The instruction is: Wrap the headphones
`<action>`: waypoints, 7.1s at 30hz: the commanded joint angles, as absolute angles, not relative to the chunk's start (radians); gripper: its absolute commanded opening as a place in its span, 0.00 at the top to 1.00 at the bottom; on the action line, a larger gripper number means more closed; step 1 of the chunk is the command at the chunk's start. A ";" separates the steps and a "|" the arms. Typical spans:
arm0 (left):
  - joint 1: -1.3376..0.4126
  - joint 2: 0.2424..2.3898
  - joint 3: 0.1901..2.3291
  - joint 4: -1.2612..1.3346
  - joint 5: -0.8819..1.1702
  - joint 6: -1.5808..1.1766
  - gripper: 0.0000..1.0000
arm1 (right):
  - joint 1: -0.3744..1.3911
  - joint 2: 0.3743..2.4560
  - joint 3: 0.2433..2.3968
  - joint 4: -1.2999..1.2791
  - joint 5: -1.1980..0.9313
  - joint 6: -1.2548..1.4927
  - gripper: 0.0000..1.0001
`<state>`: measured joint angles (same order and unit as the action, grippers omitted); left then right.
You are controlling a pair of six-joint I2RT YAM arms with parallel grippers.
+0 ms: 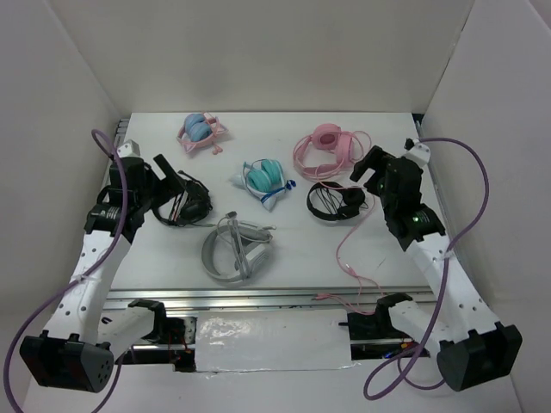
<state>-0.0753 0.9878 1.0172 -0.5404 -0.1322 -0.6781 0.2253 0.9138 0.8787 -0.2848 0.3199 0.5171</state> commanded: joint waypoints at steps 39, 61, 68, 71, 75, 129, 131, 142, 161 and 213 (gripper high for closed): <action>-0.150 1.198 1.247 -0.465 -0.158 -0.542 0.01 | 0.132 2.109 1.822 -0.385 0.213 0.347 0.87; -0.495 1.612 1.752 -0.540 -0.201 -0.584 0.01 | 0.504 1.632 1.597 -0.458 0.794 0.662 1.00; -0.512 1.611 1.669 -0.486 -0.172 -0.653 0.01 | 0.601 1.643 1.667 -0.672 0.903 0.900 1.00; -0.520 1.608 1.646 -0.491 -0.201 -0.670 0.01 | 0.618 1.626 1.664 -0.696 0.897 0.977 1.00; -0.525 1.624 1.631 -0.491 -0.215 -0.683 0.03 | 0.649 1.589 1.620 -0.643 0.891 0.989 1.00; -0.526 1.316 1.666 -0.393 -0.250 -0.469 1.00 | 0.675 0.761 0.893 -0.011 0.194 0.063 0.00; -0.525 1.287 1.641 -0.367 -0.220 -0.474 1.00 | 0.623 0.820 0.925 -0.005 0.086 0.067 0.00; -0.526 1.250 1.583 -0.339 -0.155 -0.486 1.00 | 0.525 0.835 0.819 0.133 -0.080 0.224 0.53; -0.529 1.342 1.542 -0.440 -0.503 -0.563 1.00 | 0.558 0.396 0.830 -0.083 0.047 0.293 0.63; -0.600 1.486 1.750 -0.655 -0.768 -0.756 1.00 | 0.809 0.583 0.940 -0.085 0.403 0.262 1.00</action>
<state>-0.6086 1.4944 1.7203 -0.7662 -0.7284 -0.6880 0.8368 0.6525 0.9314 0.0334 0.2779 0.2474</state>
